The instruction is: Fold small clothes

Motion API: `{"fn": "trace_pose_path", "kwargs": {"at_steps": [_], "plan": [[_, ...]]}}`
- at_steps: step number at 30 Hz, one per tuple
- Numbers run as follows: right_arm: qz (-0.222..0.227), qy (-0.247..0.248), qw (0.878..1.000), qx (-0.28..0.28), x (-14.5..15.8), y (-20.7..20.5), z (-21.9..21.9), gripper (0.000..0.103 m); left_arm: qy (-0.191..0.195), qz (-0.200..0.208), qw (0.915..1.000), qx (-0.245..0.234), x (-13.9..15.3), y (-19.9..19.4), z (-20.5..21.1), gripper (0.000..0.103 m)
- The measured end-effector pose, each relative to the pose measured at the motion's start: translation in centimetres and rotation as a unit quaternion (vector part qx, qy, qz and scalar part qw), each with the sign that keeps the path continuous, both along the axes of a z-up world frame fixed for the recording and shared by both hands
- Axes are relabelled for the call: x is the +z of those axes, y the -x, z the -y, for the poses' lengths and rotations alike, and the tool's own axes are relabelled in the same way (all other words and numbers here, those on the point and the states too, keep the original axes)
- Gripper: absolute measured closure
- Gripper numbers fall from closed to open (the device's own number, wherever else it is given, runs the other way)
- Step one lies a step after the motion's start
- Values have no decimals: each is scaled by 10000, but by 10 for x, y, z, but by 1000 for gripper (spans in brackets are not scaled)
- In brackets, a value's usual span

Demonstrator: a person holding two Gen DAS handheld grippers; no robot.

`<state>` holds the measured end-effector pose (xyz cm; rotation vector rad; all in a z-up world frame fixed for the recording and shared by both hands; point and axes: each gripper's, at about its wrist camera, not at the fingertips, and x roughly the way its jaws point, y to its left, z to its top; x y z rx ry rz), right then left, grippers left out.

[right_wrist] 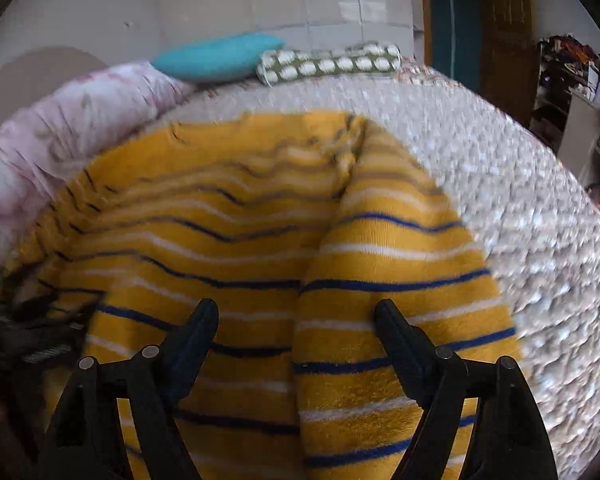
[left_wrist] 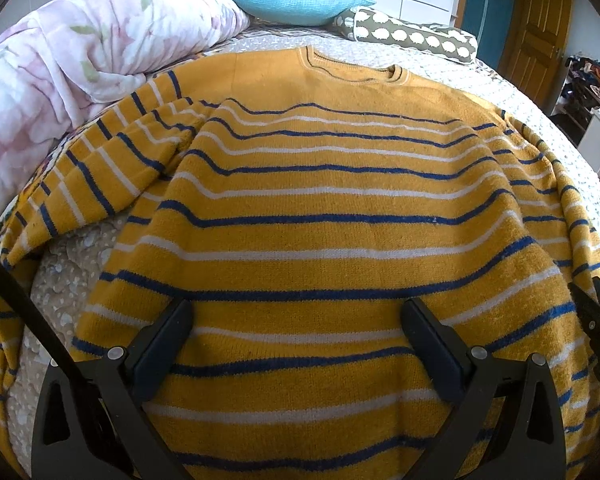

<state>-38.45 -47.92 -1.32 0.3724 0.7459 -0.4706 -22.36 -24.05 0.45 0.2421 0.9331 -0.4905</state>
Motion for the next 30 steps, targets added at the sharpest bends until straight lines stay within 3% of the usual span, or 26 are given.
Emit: {"fn": "trace_pose_path", "kwargs": {"at_steps": [3,10,30], "plan": [[37,-47,10000,-23,-1,6,3,17,-3,20,10000,11,0,0,0,0],[-335,466,9983,-90,-3,-9,-8,13,-6,47,10000,20,0,1,1,0],[-533,524,9971,-143,-7,-14,-6,6,-3,55,10000,35,0,0,1,0]]}}
